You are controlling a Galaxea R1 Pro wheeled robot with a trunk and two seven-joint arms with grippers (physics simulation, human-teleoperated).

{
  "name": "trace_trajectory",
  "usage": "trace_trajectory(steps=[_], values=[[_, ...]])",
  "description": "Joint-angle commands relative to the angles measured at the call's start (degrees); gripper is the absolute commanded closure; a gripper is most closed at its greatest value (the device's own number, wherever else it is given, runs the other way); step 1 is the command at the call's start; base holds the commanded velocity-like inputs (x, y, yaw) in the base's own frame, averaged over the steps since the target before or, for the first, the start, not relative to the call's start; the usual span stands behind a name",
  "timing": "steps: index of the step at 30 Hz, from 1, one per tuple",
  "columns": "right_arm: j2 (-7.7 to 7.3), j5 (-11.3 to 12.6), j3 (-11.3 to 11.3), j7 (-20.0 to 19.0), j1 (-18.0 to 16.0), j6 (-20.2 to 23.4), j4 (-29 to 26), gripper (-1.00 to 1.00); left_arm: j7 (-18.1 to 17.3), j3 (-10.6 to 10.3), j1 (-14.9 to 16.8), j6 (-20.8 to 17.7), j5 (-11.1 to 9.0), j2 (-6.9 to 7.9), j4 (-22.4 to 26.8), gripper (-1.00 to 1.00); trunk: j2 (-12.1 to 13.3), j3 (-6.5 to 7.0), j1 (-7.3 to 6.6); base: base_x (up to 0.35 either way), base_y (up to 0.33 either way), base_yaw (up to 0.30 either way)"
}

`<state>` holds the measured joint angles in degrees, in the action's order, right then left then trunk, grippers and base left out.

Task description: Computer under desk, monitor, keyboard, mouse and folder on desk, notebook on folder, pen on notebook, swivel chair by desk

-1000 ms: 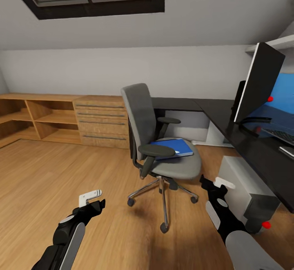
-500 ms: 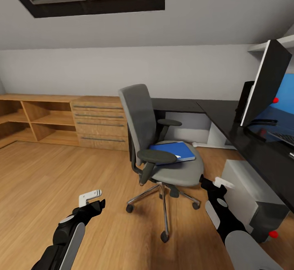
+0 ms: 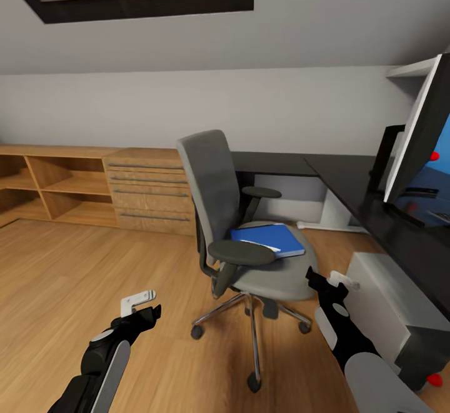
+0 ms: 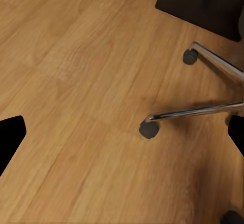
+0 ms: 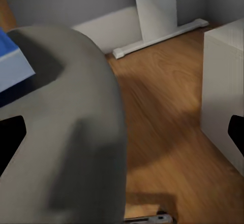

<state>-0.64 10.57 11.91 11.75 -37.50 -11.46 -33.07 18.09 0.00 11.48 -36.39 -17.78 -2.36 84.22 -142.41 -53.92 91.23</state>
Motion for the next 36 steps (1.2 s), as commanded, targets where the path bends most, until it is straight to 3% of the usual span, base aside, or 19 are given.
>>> trace_trajectory(steps=[1,10,17,18,21,31,36], values=[[-0.03,0.6,-0.02,0.03,-0.03,-0.32,0.01,-1.0,0.46,0.0,0.03,-0.18,-0.6,-0.02,0.07,-1.0,-0.02,-0.06,0.0,0.201,0.0,0.0],[-0.29,0.51,0.42,-0.1,-0.03,-0.57,-0.02,-1.0,0.53,0.0,0.03,-0.18,-0.67,-0.02,0.07,-1.0,-0.02,-0.06,0.0,0.139,0.0,0.0],[-0.39,0.9,2.07,-0.19,-0.03,-0.51,0.01,-1.0,0.54,-0.06,0.03,-0.18,-0.67,-0.08,0.0,-1.0,-0.02,-0.06,0.0,0.009,0.0,0.0],[-0.41,2.28,3.14,-0.29,-0.03,-0.37,0.02,-1.0,0.55,-0.04,0.03,-0.18,-0.67,-0.05,0.0,-1.0,-0.02,-0.06,0.0,0.001,0.0,0.0],[-0.42,3.03,3.39,-0.35,-0.03,-0.29,0.07,-1.0,0.57,-0.02,0.03,-0.16,-0.67,-0.03,-0.01,-1.0,-0.02,-0.06,0.0,0.0,0.0,0.0],[-0.53,3.78,3.69,-0.72,-0.03,2.66,0.11,-1.0,0.63,0.0,0.03,-0.1,-0.67,-0.02,-0.02,-1.0,-0.02,-0.06,0.0,0.0,0.0,0.0],[-0.63,6.35,3.64,-1.35,-0.03,3.54,0.11,-1.0,0.68,-0.06,0.03,-0.09,-0.67,-0.09,-0.16,-1.0,-0.02,-0.06,0.0,0.0,0.0,0.0]])
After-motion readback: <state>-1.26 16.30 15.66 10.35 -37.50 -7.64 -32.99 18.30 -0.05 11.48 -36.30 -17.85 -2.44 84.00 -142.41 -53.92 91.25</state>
